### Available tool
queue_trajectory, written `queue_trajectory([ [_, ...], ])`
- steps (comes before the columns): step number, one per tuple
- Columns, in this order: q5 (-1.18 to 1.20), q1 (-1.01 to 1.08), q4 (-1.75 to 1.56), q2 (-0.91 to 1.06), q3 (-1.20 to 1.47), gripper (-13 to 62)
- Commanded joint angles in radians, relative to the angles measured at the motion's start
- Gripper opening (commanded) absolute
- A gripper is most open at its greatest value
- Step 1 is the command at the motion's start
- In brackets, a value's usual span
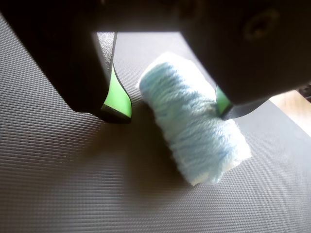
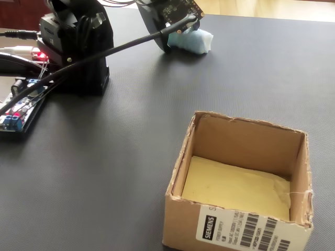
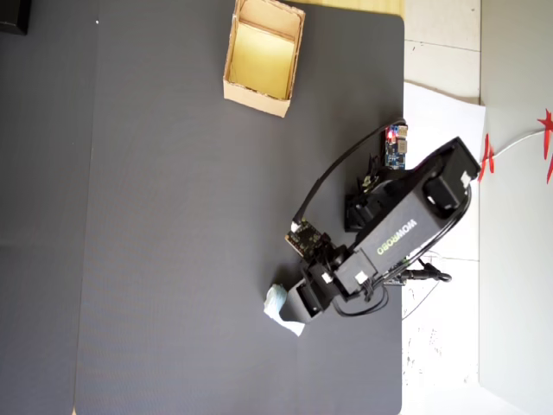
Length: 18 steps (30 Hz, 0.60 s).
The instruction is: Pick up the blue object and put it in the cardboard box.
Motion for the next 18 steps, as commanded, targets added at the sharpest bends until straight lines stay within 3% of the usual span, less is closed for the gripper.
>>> queue_trajectory([
  [1, 0.020, -0.020, -0.029, -0.035, -0.067, 33.9],
  [8, 0.025, -0.021, -0.034, -0.158, -0.135, 32.4],
  [18, 0.025, 0.002, -0.106, -0.176, -0.095, 18.3],
])
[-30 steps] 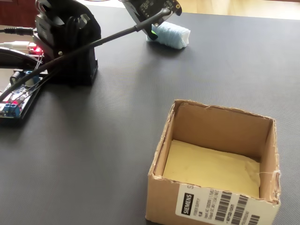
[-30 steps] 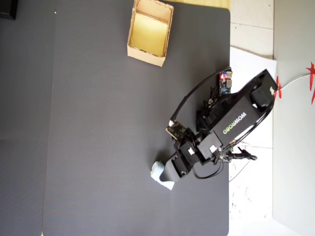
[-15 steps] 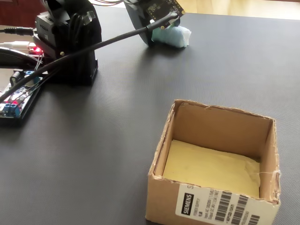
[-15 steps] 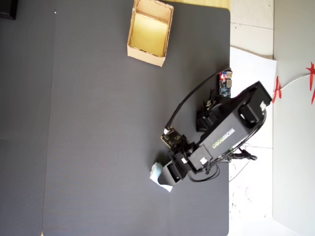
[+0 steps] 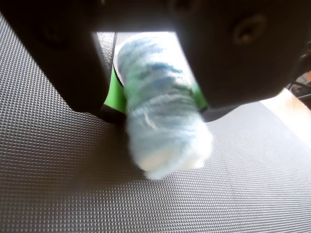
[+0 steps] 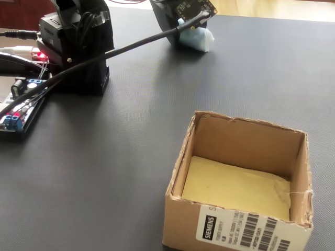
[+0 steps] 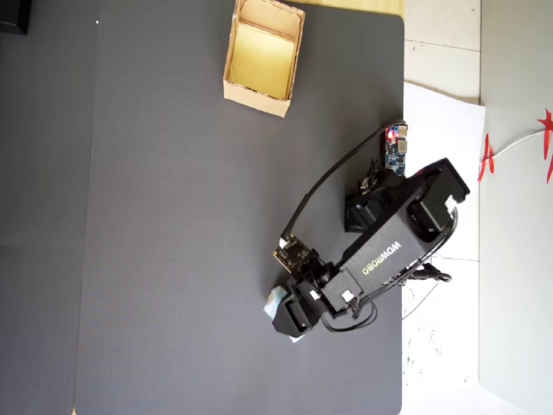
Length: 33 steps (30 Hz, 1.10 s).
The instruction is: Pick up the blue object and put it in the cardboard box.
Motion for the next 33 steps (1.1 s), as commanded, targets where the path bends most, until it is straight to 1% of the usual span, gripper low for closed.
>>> queue_trajectory([
  [1, 0.025, 0.009, -0.048, -0.011, 0.005, 16.4],
  [5, 0.020, 0.040, -0.097, 0.011, 0.026, 10.8],
  [12, 0.020, 0.103, -0.135, 0.077, 0.043, 10.7],
  [17, 0.015, 0.173, -0.164, 0.175, 0.060, 10.7],
  [18, 0.009, 0.216, -0.178, 0.216, 0.067, 10.7],
  [25, 0.000, 0.367, -0.241, 0.333, 0.106, 10.7],
  [33, 0.005, 0.538, -0.308, 0.411, 0.130, 10.7],
])
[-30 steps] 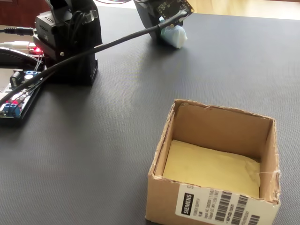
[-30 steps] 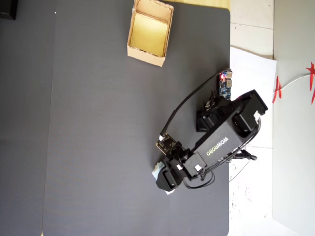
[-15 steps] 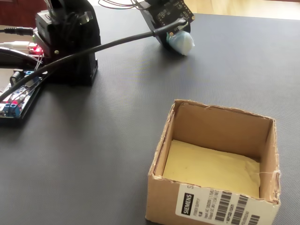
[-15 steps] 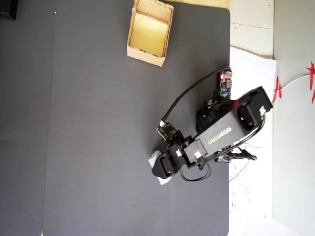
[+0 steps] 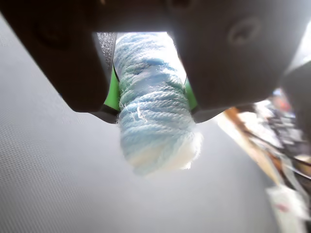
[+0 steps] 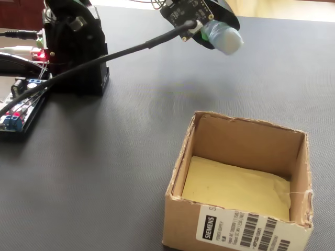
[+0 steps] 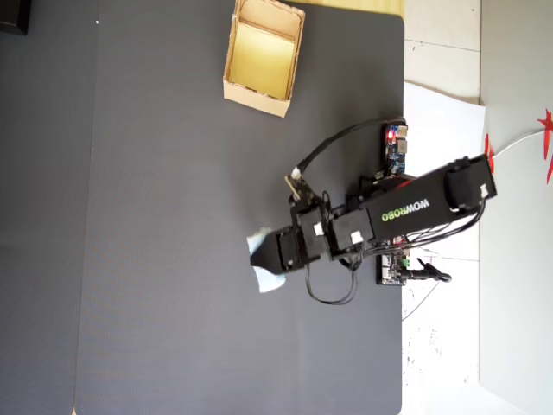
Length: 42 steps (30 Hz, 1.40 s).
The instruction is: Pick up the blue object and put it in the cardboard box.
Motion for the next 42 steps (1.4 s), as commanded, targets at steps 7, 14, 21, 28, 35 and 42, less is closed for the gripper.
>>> queue_trajectory([
  [7, 0.006, 0.184, -0.181, 0.040, -0.018, 10.7],
  [14, 0.006, 0.371, -0.331, 0.040, 0.012, 10.7],
  [21, -0.014, 0.511, -0.402, 0.028, -0.018, 10.7],
  [28, -0.037, 0.727, -0.434, -0.020, -0.087, 10.7],
  [35, -0.066, 0.893, -0.440, -0.094, -0.184, 10.8],
  [42, -0.067, 1.008, -0.436, -0.173, -0.229, 10.8],
])
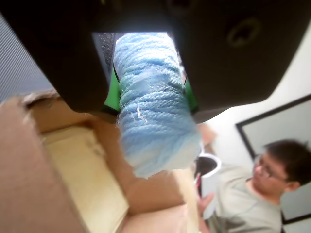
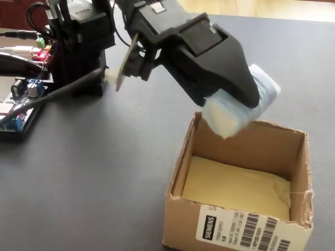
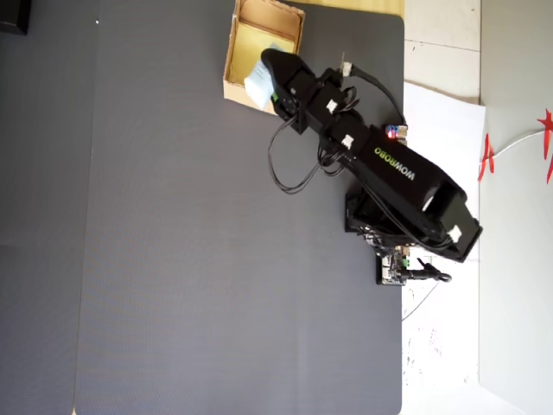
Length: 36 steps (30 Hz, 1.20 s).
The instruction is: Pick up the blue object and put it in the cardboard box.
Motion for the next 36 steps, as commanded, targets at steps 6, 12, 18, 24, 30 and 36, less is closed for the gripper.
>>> queue_trajectory([
  [6, 0.000, 0.051, -0.075, -0.044, -0.126, 11.3],
  [12, 0.002, 0.081, 0.031, -0.069, -0.170, 19.9],
  [18, 0.035, 0.089, 0.143, -0.064, -0.179, 32.4],
  [24, 0.040, 0.081, 0.160, -0.020, -0.164, 33.7],
  [30, 0.041, 0.023, 0.164, 0.064, -0.135, 33.8],
  [36, 0.041, -0.126, 0.152, 0.169, -0.058, 34.3],
])
